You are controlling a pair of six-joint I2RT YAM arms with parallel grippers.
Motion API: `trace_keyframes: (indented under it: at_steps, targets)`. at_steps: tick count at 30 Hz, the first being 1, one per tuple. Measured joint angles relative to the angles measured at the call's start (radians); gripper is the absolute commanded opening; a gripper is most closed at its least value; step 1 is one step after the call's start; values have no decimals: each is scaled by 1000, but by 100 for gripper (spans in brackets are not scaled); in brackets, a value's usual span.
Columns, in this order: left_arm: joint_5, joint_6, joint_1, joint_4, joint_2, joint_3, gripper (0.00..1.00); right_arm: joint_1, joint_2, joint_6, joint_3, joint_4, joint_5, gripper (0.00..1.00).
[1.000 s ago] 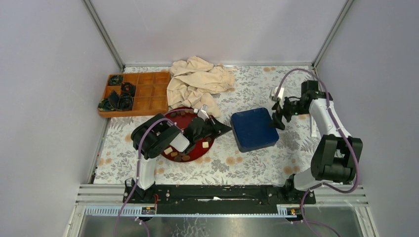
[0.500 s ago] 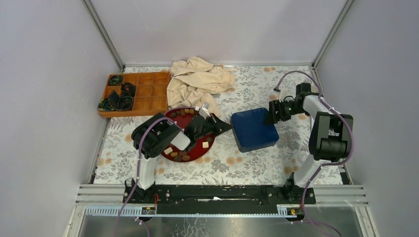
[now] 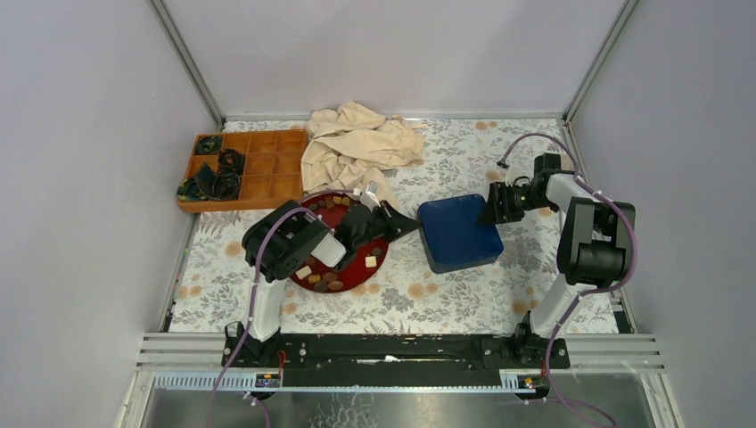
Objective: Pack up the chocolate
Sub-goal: Adjust the packing box at the center of the board.
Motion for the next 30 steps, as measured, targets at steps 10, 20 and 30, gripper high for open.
trace_keyframes:
  at_steps: [10, 20, 30]
  targets:
    - [37, -11, 3, 2, 14, 17, 8, -2, -5, 57, -5, 23, 18, 54]
    - [103, -60, -42, 23, 23, 5, 8, 2, -23, 82, -11, 87, 52, 54]
    - [179, -123, -122, 112, 63, -14, 9, 34, -23, 84, -11, 140, 60, 55]
